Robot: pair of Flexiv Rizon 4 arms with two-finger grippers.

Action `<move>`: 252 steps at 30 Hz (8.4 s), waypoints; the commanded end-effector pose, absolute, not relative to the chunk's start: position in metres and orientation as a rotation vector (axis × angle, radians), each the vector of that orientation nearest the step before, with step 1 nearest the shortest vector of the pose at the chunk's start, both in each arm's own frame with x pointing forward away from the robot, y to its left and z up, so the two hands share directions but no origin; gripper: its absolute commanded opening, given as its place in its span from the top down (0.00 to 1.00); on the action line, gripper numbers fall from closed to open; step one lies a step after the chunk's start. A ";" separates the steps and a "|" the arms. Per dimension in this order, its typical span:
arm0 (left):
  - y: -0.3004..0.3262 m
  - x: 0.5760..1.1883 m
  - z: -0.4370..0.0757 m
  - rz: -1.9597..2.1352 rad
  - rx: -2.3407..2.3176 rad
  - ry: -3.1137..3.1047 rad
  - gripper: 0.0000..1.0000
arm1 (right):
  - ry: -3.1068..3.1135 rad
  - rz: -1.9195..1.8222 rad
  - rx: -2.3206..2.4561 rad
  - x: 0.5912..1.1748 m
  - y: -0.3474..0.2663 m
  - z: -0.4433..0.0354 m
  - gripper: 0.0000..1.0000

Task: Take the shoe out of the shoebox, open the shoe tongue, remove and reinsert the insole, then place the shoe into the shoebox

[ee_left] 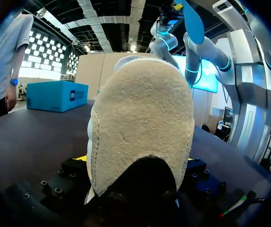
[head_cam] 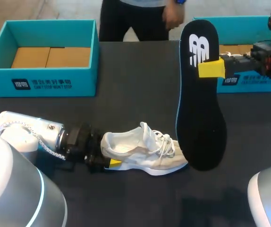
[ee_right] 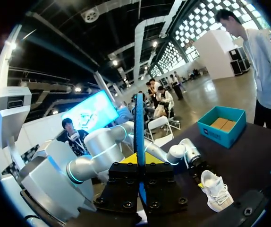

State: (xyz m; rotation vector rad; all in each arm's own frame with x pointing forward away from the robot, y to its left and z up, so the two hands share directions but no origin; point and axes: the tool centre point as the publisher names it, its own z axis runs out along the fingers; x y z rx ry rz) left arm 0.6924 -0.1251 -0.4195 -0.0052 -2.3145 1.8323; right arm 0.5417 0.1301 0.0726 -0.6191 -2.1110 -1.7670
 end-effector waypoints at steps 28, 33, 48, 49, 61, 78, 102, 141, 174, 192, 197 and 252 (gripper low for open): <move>-0.079 0.705 -0.416 1.782 -0.128 -2.388 0.00 | -2.067 -1.879 -0.695 0.530 0.142 0.072 1.00; -0.061 0.709 -0.413 1.722 -0.149 -2.427 0.00 | -2.067 -1.879 -0.695 0.530 0.142 0.072 1.00; -0.023 0.721 -0.384 1.503 -0.219 -2.595 0.00 | -2.067 -1.879 -0.695 0.530 0.142 0.072 1.00; -0.021 0.721 -0.381 1.480 -0.224 -2.617 0.00 | -2.067 -1.879 -0.695 0.530 0.142 0.072 1.00; -0.008 0.729 -0.340 1.138 -0.244 -2.831 0.00 | -2.067 -1.879 -0.695 0.530 0.142 0.072 1.00; -0.028 0.738 -0.301 0.744 -0.336 -3.035 0.00 | -2.067 -1.879 -0.695 0.530 0.142 0.072 1.00; -0.113 0.751 -0.300 0.480 -0.434 -3.094 0.00 | -2.067 -1.879 -0.695 0.530 0.142 0.072 1.00; -0.181 0.743 -0.372 0.293 -0.548 -3.072 0.00 | -2.067 -1.879 -0.695 0.530 0.142 0.072 1.00; -0.175 0.750 -0.362 0.360 -0.734 -2.975 1.00 | -2.067 -1.879 -0.695 0.530 0.142 0.072 1.00; -0.166 0.747 -0.314 0.340 -1.564 -2.530 1.00 | -2.067 -1.879 -0.695 0.530 0.142 0.072 1.00; -0.161 0.743 -0.310 0.267 -1.784 -2.377 1.00 | -2.067 -1.879 -0.695 0.530 0.142 0.072 1.00; -0.166 0.695 -0.333 -0.030 -2.174 -1.982 1.00 | -2.067 -1.879 -0.695 0.530 0.142 0.072 1.00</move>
